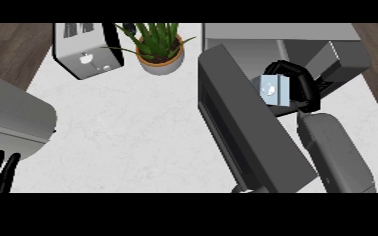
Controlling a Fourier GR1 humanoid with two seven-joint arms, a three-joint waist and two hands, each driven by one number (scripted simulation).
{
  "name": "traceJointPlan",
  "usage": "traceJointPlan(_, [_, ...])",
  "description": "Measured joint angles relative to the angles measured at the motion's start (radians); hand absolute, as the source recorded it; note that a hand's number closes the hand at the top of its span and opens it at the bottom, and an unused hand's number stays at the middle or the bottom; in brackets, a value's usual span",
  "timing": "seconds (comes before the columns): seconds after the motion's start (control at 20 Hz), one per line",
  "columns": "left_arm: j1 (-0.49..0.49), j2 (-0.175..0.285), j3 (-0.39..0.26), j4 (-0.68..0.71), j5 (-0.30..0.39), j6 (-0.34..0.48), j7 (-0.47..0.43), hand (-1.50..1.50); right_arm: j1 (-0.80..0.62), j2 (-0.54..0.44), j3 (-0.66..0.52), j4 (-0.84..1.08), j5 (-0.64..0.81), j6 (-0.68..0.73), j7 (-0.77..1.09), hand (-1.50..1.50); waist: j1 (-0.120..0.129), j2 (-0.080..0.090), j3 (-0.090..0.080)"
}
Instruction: Pick up the milk, place it into the microwave and close the microwave
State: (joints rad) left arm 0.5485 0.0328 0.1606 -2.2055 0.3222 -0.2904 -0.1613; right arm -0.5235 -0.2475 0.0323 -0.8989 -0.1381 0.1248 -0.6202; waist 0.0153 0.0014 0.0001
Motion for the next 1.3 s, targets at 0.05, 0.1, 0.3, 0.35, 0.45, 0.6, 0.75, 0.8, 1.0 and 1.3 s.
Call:
traceJointPlan(0.05, [0.001,-0.005,-0.001,0.007,-0.007,-0.006,-0.009,-1.50,-0.031,0.009,-0.003,0.039,0.012,-0.009,-0.003,1.50,0.002,0.000,0.000])
traceJointPlan(0.1, [-0.002,-0.009,-0.001,0.009,-0.014,-0.004,-0.010,-1.50,-0.069,0.011,-0.010,0.072,0.018,-0.015,0.005,1.50,0.003,0.001,0.000])
traceJointPlan(0.3, [-0.014,0.000,0.020,0.030,-0.003,-0.024,-0.017,-1.50,-0.202,0.035,-0.037,0.229,0.042,-0.035,-0.009,1.50,0.013,0.005,0.001])
traceJointPlan(0.35, [-0.014,0.006,0.030,0.020,0.009,-0.025,-0.004,-1.50,-0.228,0.040,-0.042,0.266,0.050,-0.040,-0.016,1.50,0.013,0.005,0.001])
traceJointPlan(0.45, [-0.022,0.002,0.022,0.024,0.007,-0.029,-0.004,-1.50,-0.288,0.036,-0.054,0.349,0.068,-0.043,-0.038,1.50,0.018,0.008,0.002])
traceJointPlan(0.6, [-0.020,0.002,0.011,0.032,0.002,-0.042,-0.011,-1.50,-0.365,0.031,-0.069,0.454,0.088,-0.051,-0.062,1.50,0.029,0.013,0.002])
traceJointPlan(0.75, [-0.026,0.006,0.008,0.030,0.009,-0.053,-0.008,-1.50,-0.419,0.022,-0.080,0.532,0.108,-0.065,-0.094,1.50,0.038,0.017,0.003])
traceJointPlan(0.8, [-0.040,0.007,0.007,0.041,0.004,-0.052,-0.008,-1.50,-0.441,0.026,-0.084,0.554,0.113,-0.079,-0.097,1.50,0.041,0.020,0.004])
traceJointPlan(1.0, [-0.068,0.015,0.010,0.055,0.006,-0.057,-0.005,-1.50,-0.492,0.031,-0.098,0.624,0.131,-0.137,-0.135,1.50,0.057,0.026,0.005])
traceJointPlan(1.3, [-0.100,0.023,0.000,0.063,0.008,-0.067,-0.001,-1.50,-0.549,0.026,-0.101,0.692,0.161,-0.224,-0.169,1.50,0.086,0.038,0.007])
